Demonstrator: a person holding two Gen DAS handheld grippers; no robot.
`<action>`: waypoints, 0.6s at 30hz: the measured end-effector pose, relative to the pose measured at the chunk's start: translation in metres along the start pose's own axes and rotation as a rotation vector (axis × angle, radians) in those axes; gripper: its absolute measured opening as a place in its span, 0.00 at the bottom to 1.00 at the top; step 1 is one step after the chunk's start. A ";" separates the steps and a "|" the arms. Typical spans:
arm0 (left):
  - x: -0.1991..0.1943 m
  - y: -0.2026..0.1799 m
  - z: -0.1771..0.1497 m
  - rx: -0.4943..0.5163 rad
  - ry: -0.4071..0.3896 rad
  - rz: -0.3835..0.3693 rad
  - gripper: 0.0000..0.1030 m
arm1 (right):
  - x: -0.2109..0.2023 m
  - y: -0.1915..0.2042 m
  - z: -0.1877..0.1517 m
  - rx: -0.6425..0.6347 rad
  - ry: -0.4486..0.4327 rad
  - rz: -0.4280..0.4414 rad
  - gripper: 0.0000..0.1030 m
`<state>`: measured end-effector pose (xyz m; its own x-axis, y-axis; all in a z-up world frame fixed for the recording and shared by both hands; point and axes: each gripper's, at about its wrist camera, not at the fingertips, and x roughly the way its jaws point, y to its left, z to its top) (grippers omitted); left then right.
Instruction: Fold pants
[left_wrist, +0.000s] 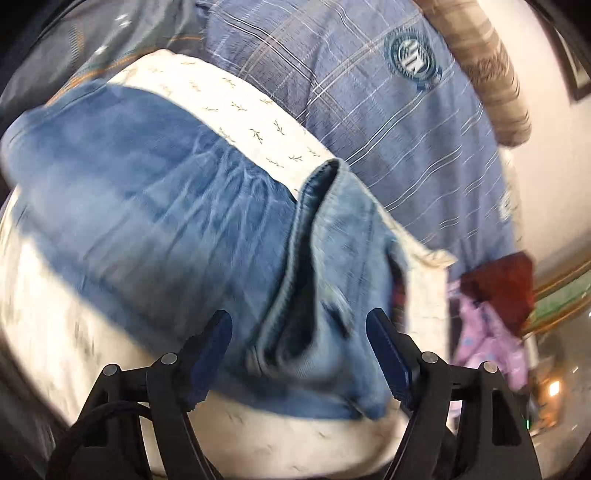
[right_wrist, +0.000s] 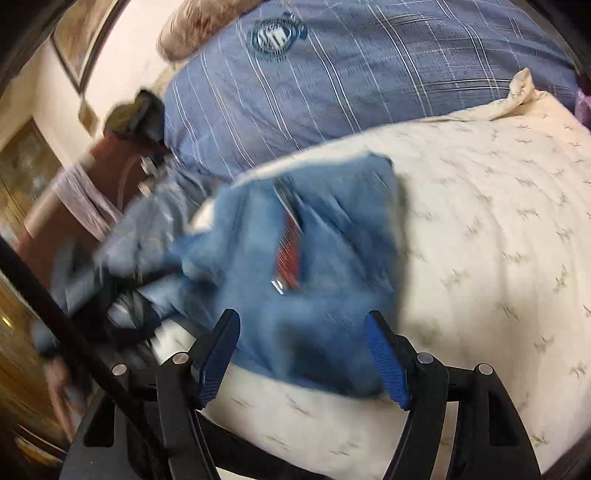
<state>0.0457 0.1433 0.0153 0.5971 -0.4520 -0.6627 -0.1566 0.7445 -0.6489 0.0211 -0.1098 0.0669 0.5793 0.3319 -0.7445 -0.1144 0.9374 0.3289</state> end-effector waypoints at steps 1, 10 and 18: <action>0.009 0.000 0.001 0.009 0.031 0.021 0.68 | 0.003 0.000 -0.006 -0.035 0.011 -0.040 0.70; 0.012 -0.001 -0.014 0.029 0.095 -0.069 0.24 | 0.017 -0.016 -0.023 -0.088 0.081 -0.064 0.70; 0.031 0.013 -0.005 -0.022 0.121 -0.085 0.20 | 0.020 -0.016 -0.030 -0.092 0.087 -0.089 0.52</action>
<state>0.0582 0.1366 -0.0149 0.5099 -0.5699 -0.6444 -0.1279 0.6905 -0.7119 0.0098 -0.1153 0.0292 0.5191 0.2516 -0.8169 -0.1415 0.9678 0.2082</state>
